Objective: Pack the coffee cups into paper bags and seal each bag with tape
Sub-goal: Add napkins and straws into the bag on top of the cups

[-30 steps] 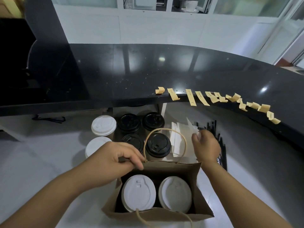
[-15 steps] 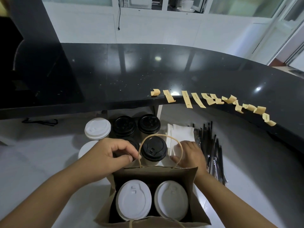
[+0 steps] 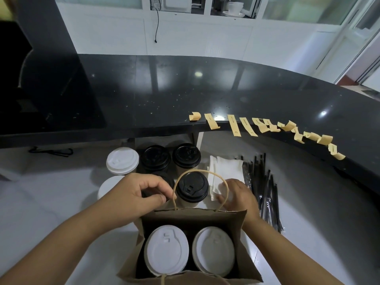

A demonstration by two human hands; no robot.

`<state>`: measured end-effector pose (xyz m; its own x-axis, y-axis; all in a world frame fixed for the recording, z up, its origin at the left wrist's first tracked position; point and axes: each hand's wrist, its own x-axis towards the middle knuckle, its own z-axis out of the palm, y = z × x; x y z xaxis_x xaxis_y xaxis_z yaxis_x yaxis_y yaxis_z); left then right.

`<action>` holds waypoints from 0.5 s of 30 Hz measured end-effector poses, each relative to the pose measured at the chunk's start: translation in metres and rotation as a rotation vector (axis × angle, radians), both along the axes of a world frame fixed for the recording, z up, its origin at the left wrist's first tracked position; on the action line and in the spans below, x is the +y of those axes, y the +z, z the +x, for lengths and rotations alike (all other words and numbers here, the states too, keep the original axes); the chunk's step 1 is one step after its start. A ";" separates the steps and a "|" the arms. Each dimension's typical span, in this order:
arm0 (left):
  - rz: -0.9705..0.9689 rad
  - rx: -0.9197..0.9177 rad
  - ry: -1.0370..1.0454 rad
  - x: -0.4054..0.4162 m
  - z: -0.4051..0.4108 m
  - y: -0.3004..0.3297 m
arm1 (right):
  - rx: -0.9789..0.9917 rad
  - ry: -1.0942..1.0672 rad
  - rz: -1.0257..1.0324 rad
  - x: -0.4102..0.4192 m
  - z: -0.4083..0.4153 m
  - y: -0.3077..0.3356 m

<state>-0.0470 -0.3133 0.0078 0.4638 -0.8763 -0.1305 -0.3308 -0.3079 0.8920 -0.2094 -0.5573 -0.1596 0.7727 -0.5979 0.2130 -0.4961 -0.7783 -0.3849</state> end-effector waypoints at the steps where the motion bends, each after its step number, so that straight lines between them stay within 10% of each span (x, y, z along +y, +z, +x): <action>1: 0.001 0.001 0.002 0.001 0.000 0.001 | 0.001 -0.017 0.012 0.001 0.000 0.001; 15: -0.008 -0.038 -0.015 0.005 -0.003 0.003 | 0.031 -0.040 0.095 0.007 0.001 0.004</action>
